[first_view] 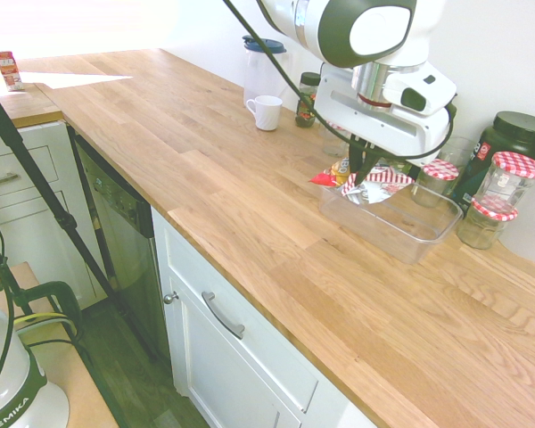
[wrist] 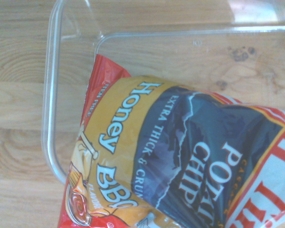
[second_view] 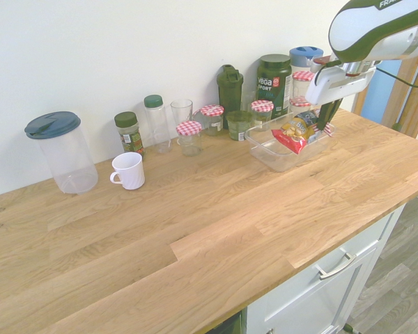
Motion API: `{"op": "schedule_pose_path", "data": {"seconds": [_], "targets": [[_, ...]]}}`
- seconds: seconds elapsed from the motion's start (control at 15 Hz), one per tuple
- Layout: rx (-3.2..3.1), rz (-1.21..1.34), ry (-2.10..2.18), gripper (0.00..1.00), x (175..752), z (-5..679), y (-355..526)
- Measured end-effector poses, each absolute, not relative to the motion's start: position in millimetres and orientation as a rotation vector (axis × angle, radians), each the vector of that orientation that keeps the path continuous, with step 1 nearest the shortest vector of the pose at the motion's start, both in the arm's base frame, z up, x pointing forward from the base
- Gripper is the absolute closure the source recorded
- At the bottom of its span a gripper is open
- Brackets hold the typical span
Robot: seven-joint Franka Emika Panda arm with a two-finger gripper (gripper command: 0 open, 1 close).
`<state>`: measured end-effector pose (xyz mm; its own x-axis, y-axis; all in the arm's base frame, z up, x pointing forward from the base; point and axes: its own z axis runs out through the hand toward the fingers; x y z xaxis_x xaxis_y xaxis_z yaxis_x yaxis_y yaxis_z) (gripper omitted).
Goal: Put the chip bag into the container
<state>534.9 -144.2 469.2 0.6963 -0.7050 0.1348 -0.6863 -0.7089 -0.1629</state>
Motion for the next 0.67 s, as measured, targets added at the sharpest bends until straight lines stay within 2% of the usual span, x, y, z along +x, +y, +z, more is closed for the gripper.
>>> {"op": "schedule_pose_path", "data": {"seconds": [0.67], "targets": [[-2.829,-0.246,1.160,1.00,568.3,444.7,-144.3]]}}
